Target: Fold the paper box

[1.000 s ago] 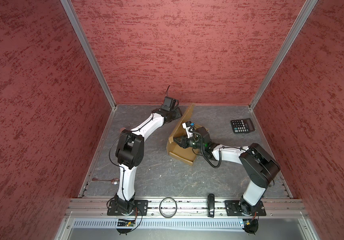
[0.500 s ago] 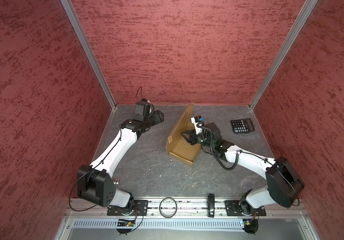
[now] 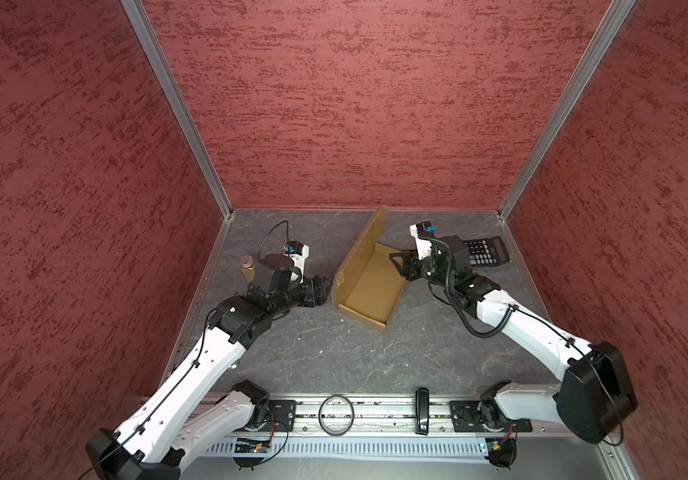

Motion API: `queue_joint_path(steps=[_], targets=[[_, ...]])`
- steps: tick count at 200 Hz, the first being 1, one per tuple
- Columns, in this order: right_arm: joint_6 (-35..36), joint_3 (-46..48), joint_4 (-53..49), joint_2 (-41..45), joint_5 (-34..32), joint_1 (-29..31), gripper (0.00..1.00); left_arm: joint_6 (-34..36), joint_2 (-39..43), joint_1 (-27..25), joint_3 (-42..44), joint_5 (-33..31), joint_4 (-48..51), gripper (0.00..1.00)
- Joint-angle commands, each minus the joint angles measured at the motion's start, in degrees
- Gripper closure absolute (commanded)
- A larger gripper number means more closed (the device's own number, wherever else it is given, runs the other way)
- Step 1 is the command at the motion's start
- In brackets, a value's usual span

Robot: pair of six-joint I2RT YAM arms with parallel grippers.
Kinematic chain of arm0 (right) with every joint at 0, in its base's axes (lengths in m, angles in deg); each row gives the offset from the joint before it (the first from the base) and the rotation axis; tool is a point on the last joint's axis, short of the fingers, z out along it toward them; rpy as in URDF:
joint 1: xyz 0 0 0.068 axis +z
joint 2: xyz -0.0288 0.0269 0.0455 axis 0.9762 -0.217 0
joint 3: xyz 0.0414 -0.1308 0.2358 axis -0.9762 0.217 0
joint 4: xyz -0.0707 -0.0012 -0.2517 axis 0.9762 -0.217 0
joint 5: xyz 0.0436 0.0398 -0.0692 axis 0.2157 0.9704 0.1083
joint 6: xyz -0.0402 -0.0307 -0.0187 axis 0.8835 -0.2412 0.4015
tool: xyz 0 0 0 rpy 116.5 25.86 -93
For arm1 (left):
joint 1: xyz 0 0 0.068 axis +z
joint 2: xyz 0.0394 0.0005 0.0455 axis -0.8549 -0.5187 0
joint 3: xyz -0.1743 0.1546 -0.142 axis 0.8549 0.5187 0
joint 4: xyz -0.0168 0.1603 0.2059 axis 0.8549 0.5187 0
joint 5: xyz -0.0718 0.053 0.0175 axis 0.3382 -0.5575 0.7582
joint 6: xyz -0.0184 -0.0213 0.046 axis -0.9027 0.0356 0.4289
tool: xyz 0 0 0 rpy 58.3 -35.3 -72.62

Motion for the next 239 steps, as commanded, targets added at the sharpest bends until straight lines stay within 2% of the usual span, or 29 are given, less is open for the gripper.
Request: queue_joint_path(steps=[1, 38, 135, 189, 239], targets=[[2.37, -2.69, -3.28, 1.26, 0.82, -2.86, 0.5, 2.56, 0.52, -2.86, 2.5, -1.9, -1.29, 0.26], [3.61, -4.43, -4.71, 0.28, 2.61, -6.39, 0.5, 4.05, -2.15, -4.54, 4.16, -3.3, -2.97, 0.29], [5.85, -7.71, -4.64, -4.69, 5.95, -10.45, 0.5, 6.77, -12.35, -3.89, 7.83, -2.53, -20.23, 0.39], [6.46, -11.09, -2.93, -12.1, 8.7, -12.9, 0.47, 9.08, -16.16, -1.96, 6.93, 0.54, -23.18, 0.58], [6.99, -12.25, -3.36, -13.46, 9.22, -14.29, 0.47, 11.38, -18.47, -0.13, 6.29, 3.78, -25.32, 0.74]])
